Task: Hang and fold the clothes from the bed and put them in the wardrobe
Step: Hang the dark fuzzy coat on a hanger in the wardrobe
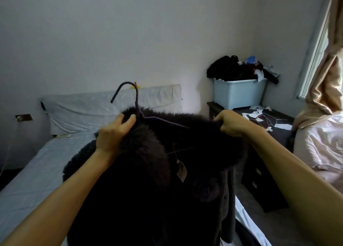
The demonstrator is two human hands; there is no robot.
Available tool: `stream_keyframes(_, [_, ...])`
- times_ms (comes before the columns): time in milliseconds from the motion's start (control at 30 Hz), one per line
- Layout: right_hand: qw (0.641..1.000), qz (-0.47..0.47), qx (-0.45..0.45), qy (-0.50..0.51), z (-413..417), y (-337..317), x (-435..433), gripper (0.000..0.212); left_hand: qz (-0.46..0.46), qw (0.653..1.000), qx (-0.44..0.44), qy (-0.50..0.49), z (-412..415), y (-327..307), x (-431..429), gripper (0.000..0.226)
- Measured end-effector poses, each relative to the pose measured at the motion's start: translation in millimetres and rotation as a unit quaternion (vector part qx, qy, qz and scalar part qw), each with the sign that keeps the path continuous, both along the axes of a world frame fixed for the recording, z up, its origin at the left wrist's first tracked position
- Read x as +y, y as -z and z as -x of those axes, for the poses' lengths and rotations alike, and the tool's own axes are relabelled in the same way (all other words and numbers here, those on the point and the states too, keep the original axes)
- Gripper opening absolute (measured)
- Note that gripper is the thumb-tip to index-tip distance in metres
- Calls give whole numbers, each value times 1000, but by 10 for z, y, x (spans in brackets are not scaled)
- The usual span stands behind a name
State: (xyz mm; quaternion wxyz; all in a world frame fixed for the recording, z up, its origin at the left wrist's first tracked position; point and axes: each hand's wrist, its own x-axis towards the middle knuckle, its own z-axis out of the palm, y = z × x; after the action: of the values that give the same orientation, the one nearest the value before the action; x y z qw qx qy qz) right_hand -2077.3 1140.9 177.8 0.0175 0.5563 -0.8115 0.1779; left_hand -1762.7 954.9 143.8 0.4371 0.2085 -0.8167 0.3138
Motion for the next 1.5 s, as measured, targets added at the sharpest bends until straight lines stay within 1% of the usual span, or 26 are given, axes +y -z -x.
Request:
stream_keyframes(67, [1000,24,-16,3,-13,-14,33,35,12,1000,-24,-2,-5,96,-3,42])
stream_keyframes(167, [985,146,-44,76,-225,-91,-10,28,16,997,-75,-23,148,199,133,46])
stream_keyframes(267, [947,291,-99,94,-768,-350,-118,10,-60,993,-91,-37,429,164,272,46])
stream_keyframes(333, [934,335,-119,33,-1189,-414,-195,10,-163,984,-53,-50,559,-22,385,38])
stream_keyframes(400, [945,287,-132,-88,-1432,-348,-232,20,-271,962,19,-41,574,-241,388,29])
stream_keyframes(433, [946,242,-160,-141,-1457,-302,-225,20,-297,953,53,-37,550,-341,365,30])
stream_keyframes(500, [941,185,-208,-194,-1370,-244,-212,28,-270,956,110,-37,472,-502,344,35])
stream_keyframes(533, [941,201,-195,-192,-1308,-237,-207,36,-246,960,128,-34,447,-556,359,38])
stream_keyframes(567, [943,248,-139,-175,-1249,-251,-217,36,-230,962,145,-21,437,-593,375,41])
stream_keyframes(633, [930,347,32,-120,-1125,-295,-270,10,-216,961,170,4,437,-659,387,43])
stream_keyframes(667, [921,367,94,-88,-1060,-344,-268,18,-209,960,186,16,426,-696,390,43])
stream_keyframes(700, [917,373,121,-71,-975,-397,-263,31,-200,958,202,30,406,-739,397,42])
stream_keyframes(767, [931,342,124,-25,-846,-598,-216,51,-191,953,226,57,368,-811,409,42])
stream_keyframes(800, [945,296,140,4,-807,-696,-188,49,-192,951,233,66,373,-840,423,43])
stream_keyframes(867, [958,221,176,37,-765,-791,-169,23,-192,948,240,83,444,-908,457,45])
stream_keyframes(900, [959,223,174,32,-767,-798,-166,15,-193,946,243,98,490,-953,471,46])
stream_keyframes(1000, [957,258,106,76,-661,-785,-153,17,-177,945,238,136,534,-1022,466,58])
stream_keyframes(1100, [948,284,10,140,-476,-847,-105,21,-154,956,215,125,503,-677,515,74])
stream_keyframes(1133, [946,290,-3,144,-443,-855,-99,21,-167,960,180,137,515,-491,575,75])
stream_keyframes(1200, [948,290,-4,133,-454,-836,-126,23,-188,962,131,152,538,-250,670,62])
stream_keyframes(1233, [949,288,-3,126,-475,-816,-153,23,-200,956,154,149,548,-245,670,59])
stream_keyframes(1333, [949,291,-6,125,-463,-744,-219,23,-214,911,315,157,469,-517,539,58])
stream_keyframes(1367, [948,291,-7,127,-455,-725,-218,22,-212,910,323,149,418,-623,465,61])
stream_keyframes(1433, [951,286,-3,120,-476,-702,-196,21,-253,931,237,117,349,-753,260,74])
stream_keyframes(1467, [952,285,0,114,-510,-703,-187,20,-295,933,175,111,342,-798,154,77])
stream_keyframes(1500, [954,282,1,104,-552,-712,-170,20,-349,922,122,112,347,-828,78,71])
